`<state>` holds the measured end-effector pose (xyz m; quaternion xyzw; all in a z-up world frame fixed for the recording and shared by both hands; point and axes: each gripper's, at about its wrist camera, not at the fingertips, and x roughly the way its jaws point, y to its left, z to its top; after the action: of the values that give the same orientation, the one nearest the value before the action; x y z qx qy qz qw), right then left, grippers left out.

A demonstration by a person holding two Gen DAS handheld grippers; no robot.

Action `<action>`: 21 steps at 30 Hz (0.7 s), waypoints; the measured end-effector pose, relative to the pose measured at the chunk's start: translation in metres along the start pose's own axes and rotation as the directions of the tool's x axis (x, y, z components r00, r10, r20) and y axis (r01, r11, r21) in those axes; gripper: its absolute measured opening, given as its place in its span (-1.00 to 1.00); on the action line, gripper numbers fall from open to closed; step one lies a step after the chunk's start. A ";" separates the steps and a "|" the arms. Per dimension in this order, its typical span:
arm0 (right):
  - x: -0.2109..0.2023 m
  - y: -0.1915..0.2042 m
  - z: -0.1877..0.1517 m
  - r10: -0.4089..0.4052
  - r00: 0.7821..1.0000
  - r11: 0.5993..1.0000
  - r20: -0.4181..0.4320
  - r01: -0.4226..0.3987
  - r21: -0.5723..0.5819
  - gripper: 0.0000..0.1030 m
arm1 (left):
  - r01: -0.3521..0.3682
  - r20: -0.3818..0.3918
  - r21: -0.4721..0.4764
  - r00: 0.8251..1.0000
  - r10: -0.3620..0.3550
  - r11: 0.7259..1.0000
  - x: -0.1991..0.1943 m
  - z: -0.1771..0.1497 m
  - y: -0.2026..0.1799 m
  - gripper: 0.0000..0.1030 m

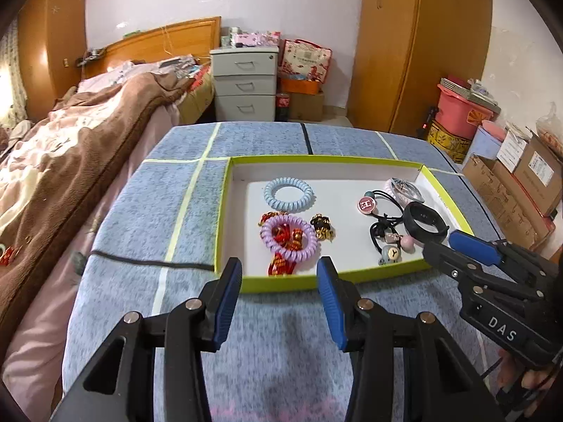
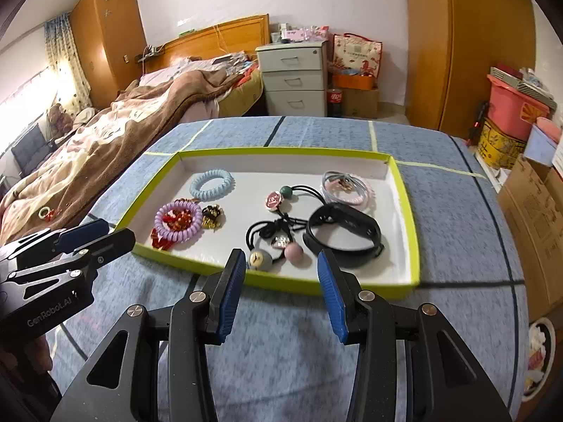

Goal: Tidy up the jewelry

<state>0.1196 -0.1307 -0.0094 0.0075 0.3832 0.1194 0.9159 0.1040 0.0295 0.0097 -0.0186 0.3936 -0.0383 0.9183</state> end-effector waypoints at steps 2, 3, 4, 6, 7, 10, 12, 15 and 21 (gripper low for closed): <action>-0.006 0.001 -0.005 -0.004 1.000 1.000 0.009 0.004 0.008 -0.15 | -0.012 0.014 -0.001 1.000 0.012 1.000 -0.007 -0.005 -0.002 -0.10; -0.010 0.002 -0.008 -0.007 1.000 1.000 0.018 0.007 0.008 -0.15 | -0.016 0.021 -0.001 1.000 0.016 1.000 -0.009 -0.007 -0.004 -0.10; -0.013 0.002 -0.010 -0.008 1.000 1.000 0.025 0.008 0.011 -0.15 | -0.024 0.027 0.003 0.999 0.024 1.000 -0.013 -0.010 -0.006 -0.10; -0.020 0.004 -0.015 -0.012 0.999 1.000 0.040 0.011 0.019 -0.15 | -0.032 0.039 0.003 0.999 0.032 0.999 -0.018 -0.014 -0.009 -0.10; -0.024 0.004 -0.017 -0.009 0.999 1.000 0.051 0.008 0.023 -0.15 | -0.030 0.044 0.000 0.999 0.030 1.000 -0.020 -0.017 -0.009 -0.10; -0.032 0.008 -0.025 -0.017 0.997 1.000 0.070 0.015 0.019 -0.15 | -0.030 0.057 -0.016 0.998 0.031 0.999 -0.025 -0.023 -0.011 -0.10; -0.035 0.011 -0.030 -0.021 0.997 1.000 0.075 0.020 0.017 -0.15 | -0.045 0.060 -0.017 0.997 0.046 0.999 -0.026 -0.026 -0.013 -0.10; -0.037 0.014 -0.035 -0.019 0.997 1.000 0.078 0.018 0.020 -0.15 | -0.096 0.067 -0.005 0.993 0.096 0.995 -0.029 -0.032 -0.019 -0.10; -0.040 0.013 -0.042 -0.025 0.996 0.999 0.081 0.023 0.034 -0.15 | -0.073 0.071 0.005 0.995 0.072 0.997 -0.033 -0.038 -0.025 -0.10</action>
<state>0.0603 -0.1302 -0.0094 0.0231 0.3474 0.1016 0.9319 0.0528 0.0074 0.0086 -0.0022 0.3610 -0.0058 0.9325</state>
